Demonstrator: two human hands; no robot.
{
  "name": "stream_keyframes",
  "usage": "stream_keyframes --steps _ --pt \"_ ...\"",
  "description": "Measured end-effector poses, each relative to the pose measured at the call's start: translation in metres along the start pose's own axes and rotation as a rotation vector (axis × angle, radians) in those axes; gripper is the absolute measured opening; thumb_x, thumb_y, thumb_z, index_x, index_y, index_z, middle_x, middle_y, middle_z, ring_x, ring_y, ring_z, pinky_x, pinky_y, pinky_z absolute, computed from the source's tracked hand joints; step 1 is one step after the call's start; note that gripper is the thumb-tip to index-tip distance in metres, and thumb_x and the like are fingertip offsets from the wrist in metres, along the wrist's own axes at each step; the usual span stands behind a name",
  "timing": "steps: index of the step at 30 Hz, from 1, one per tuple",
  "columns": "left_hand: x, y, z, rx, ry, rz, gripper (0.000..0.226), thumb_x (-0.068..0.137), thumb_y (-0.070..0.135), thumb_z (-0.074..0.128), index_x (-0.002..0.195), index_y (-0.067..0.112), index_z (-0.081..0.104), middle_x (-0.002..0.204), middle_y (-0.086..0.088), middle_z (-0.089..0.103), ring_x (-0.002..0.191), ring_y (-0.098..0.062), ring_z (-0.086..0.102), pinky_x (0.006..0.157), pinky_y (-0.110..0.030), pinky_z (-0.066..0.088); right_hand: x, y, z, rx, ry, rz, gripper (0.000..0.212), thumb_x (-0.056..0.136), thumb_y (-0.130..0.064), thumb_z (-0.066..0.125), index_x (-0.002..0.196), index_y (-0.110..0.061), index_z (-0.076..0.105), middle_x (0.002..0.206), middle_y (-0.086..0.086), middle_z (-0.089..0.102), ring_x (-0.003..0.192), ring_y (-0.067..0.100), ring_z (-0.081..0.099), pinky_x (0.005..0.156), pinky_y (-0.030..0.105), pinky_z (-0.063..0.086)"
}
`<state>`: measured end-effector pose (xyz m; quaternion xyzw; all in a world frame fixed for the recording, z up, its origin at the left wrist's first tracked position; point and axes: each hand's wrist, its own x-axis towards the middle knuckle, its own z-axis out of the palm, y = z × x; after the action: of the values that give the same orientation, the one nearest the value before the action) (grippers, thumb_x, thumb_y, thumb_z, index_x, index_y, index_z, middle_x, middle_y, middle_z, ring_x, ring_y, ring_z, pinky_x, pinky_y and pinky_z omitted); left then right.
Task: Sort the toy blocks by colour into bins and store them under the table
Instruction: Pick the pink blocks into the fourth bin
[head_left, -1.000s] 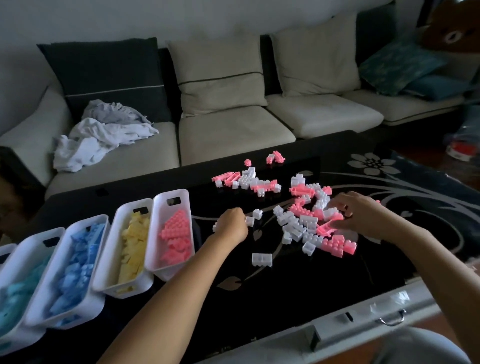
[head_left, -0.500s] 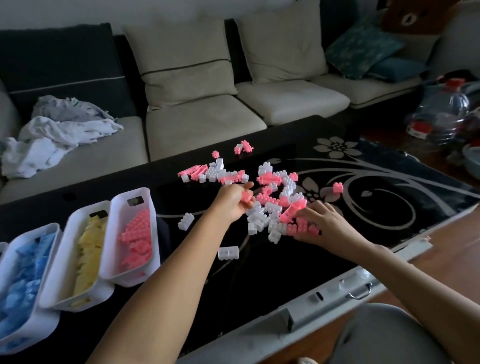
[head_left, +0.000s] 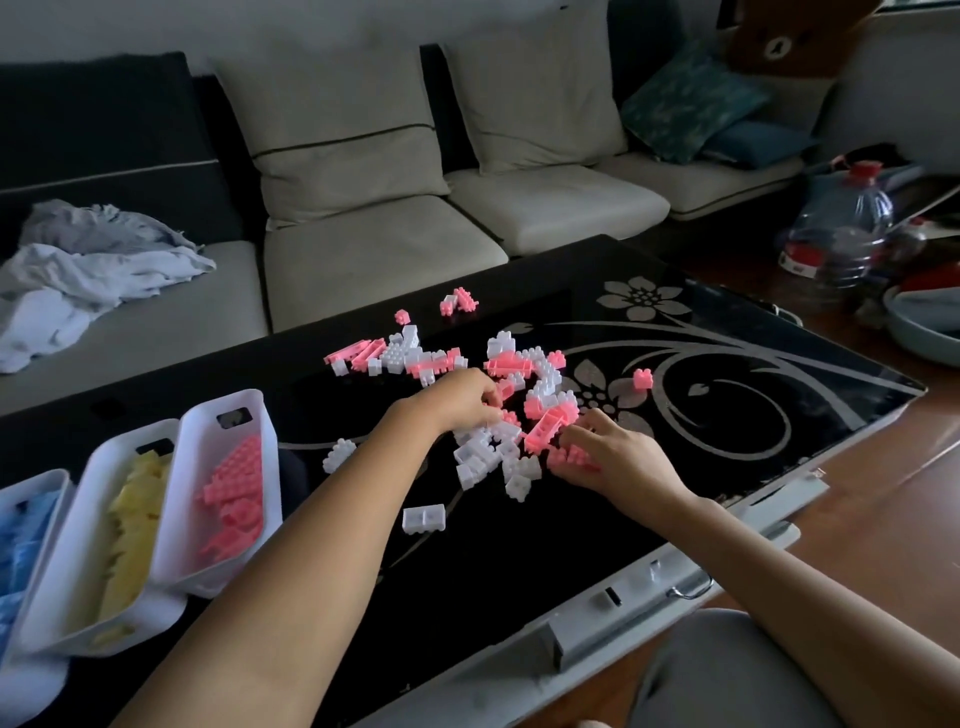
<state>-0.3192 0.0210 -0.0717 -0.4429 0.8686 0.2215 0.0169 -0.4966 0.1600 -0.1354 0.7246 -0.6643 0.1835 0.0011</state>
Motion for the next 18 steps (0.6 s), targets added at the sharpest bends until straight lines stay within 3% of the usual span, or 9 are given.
stream_keyframes --steps 4,7,10,13,15,18 --pt "-0.011 -0.009 -0.011 0.024 -0.164 -0.061 0.031 0.094 0.032 0.056 0.119 0.018 0.064 0.120 0.003 0.061 0.106 -0.014 0.058 0.093 -0.028 0.044 0.002 -0.001 0.000 -0.012 -0.016 0.023 0.042 0.089 -0.055 0.051 0.115 -0.023 0.057 0.115 -0.004 0.051 0.082 0.016 0.062 0.067 0.030 0.053" --pt "-0.019 -0.017 -0.014 0.026 -0.157 -0.087 0.026 0.095 0.027 0.054 0.118 0.020 0.064 0.110 0.003 0.065 0.096 -0.012 0.060 0.085 -0.025 0.046 0.004 0.000 -0.001 0.221 0.036 0.128 0.033 0.085 -0.047 0.061 0.103 -0.020 0.061 0.099 -0.007 0.053 0.076 0.012 0.059 0.061 0.020 0.045" --pt "-0.024 -0.020 -0.014 0.028 -0.132 -0.100 0.023 0.092 0.022 0.058 0.113 0.017 0.066 0.096 0.002 0.067 0.086 -0.011 0.061 0.077 -0.024 0.049 0.009 0.001 -0.013 0.739 0.091 0.366 0.029 0.085 -0.041 0.063 0.090 -0.012 0.062 0.078 -0.006 0.059 0.060 0.007 0.058 0.055 0.016 0.040" --pt "-0.026 -0.017 -0.014 -0.014 -0.138 -0.088 0.017 0.088 0.021 0.064 0.102 0.014 0.069 0.088 -0.001 0.070 0.079 -0.009 0.063 0.069 -0.021 0.048 0.007 0.006 -0.022 1.464 0.031 0.524 0.038 0.085 -0.045 0.056 0.092 -0.007 0.056 0.061 -0.001 0.045 0.043 0.005 0.035 0.038 0.014 0.028" --pt "-0.026 -0.014 -0.011 -0.021 -0.151 -0.086 0.015 0.086 0.020 0.066 0.099 0.012 0.069 0.083 -0.001 0.069 0.073 -0.008 0.061 0.066 -0.020 0.045 0.005 0.010 -0.023 1.783 -0.044 0.608 0.037 0.083 -0.044 0.057 0.092 -0.009 0.054 0.062 0.001 0.047 0.038 0.001 0.030 0.032 0.011 0.024" --pt "-0.029 -0.013 -0.004 -0.011 -0.093 -0.092 0.020 0.084 0.019 0.070 0.101 0.010 0.065 0.075 0.002 0.064 0.069 -0.009 0.060 0.061 -0.020 0.044 0.004 0.010 -0.025 2.036 -0.088 0.614 0.051 0.065 -0.041 0.078 0.095 -0.011 0.051 0.074 0.007 0.053 0.039 -0.001 0.034 0.030 0.007 0.023"
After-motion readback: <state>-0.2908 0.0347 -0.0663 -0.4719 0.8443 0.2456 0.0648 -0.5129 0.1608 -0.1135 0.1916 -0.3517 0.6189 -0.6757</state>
